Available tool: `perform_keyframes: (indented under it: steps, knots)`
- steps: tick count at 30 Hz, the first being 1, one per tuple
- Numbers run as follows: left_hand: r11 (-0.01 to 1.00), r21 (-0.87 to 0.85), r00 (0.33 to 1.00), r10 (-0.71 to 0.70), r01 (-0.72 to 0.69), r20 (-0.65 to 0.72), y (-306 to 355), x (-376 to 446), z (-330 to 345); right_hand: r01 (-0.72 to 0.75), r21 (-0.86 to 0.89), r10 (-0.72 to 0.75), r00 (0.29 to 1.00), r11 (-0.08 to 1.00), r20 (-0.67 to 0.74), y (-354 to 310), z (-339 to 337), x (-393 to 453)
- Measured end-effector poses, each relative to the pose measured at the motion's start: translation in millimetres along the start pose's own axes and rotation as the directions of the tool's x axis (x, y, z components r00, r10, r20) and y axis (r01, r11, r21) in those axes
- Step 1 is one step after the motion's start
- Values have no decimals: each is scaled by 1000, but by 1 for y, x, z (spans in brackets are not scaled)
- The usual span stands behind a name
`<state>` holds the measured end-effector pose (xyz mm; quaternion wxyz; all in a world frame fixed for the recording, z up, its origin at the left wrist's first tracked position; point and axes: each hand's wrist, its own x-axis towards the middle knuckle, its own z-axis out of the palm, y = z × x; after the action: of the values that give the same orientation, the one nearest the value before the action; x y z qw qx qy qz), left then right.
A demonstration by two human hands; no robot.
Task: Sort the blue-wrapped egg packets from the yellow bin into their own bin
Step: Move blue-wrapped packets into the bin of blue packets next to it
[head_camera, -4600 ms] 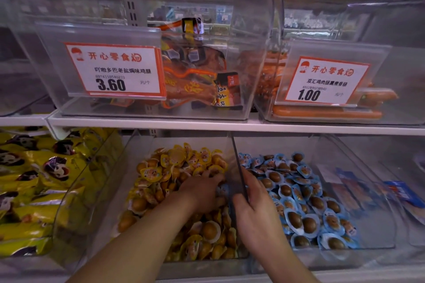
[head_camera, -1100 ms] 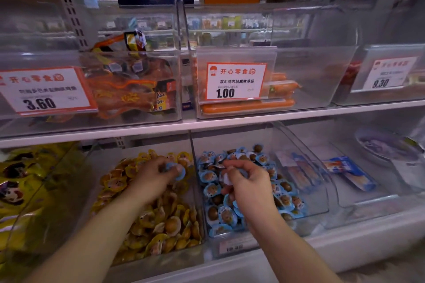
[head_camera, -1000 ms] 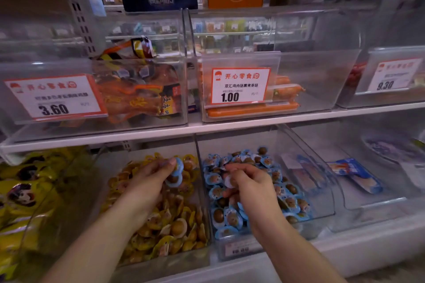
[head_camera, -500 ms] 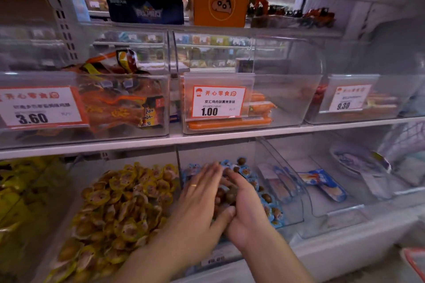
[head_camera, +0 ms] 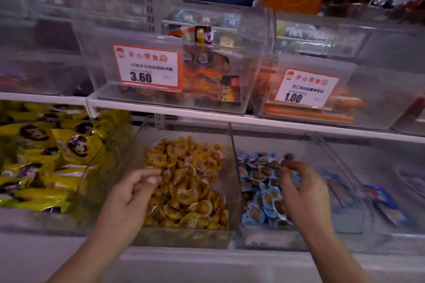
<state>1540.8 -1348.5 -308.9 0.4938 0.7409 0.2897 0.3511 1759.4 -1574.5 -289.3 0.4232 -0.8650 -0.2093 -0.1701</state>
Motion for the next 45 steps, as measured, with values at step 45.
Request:
perform_keyframes:
  steps: [45]
  knots:
    - [896, 437, 959, -49, -81, 278, -21, 28, -3, -9, -379, 277, 700, 925, 659, -96, 195, 54]
